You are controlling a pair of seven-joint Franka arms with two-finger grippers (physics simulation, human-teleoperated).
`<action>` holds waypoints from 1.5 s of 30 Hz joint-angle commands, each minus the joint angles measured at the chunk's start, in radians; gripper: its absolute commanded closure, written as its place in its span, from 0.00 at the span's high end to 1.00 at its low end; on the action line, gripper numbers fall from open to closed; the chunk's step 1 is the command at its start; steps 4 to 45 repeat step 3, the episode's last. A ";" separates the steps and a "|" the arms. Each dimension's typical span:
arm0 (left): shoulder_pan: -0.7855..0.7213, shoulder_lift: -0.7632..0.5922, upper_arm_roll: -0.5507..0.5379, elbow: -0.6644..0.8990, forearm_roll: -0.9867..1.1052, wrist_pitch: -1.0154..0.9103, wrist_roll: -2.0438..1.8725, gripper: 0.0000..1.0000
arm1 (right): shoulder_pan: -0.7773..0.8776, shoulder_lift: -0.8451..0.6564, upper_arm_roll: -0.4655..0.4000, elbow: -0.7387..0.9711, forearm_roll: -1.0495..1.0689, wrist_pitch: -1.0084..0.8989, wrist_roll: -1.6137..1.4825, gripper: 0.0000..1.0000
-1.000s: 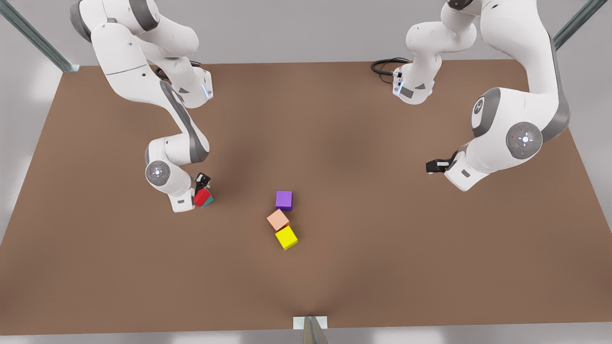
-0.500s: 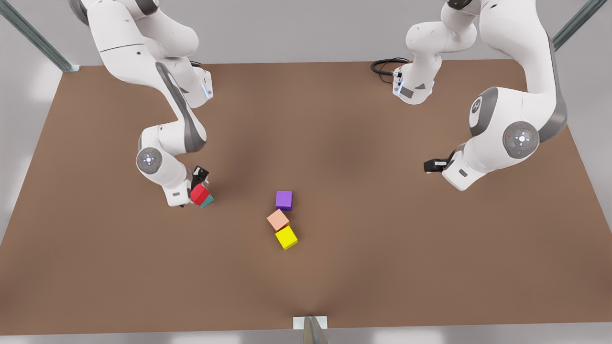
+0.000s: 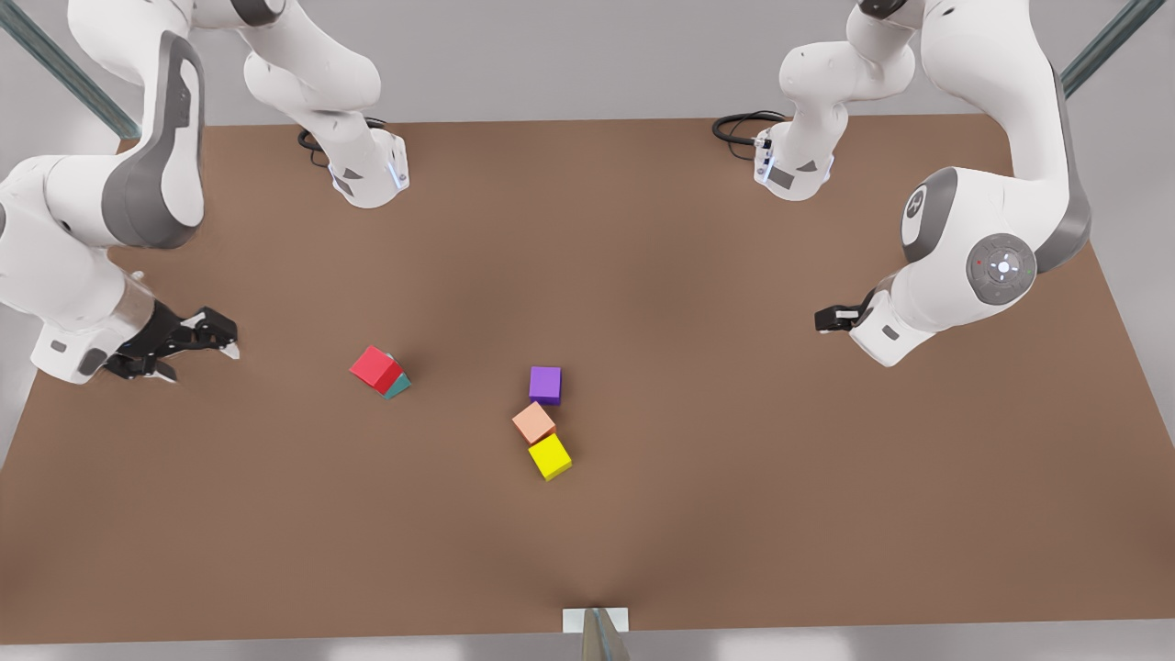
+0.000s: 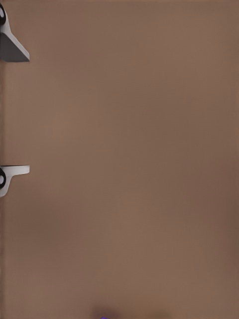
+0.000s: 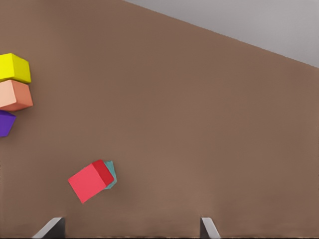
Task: Pick up red wooden cube and pass to hand red wooden cube and place in blue wooden cube
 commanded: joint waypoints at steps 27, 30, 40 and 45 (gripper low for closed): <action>0.000 -0.001 -0.001 0.000 0.001 -0.002 0.002 1.00 | -0.001 -0.007 -0.026 0.003 0.022 -0.214 0.477 1.00; 0.000 -0.001 -0.001 0.000 0.001 -0.002 0.002 1.00 | -0.001 -0.007 -0.026 0.003 0.022 -0.214 0.477 1.00; 0.000 -0.001 -0.001 0.000 0.001 -0.002 0.002 1.00 | -0.001 -0.007 -0.026 0.003 0.022 -0.214 0.477 1.00; 0.000 -0.001 -0.001 0.000 0.001 -0.002 0.002 1.00 | -0.001 -0.007 -0.026 0.003 0.022 -0.214 0.477 1.00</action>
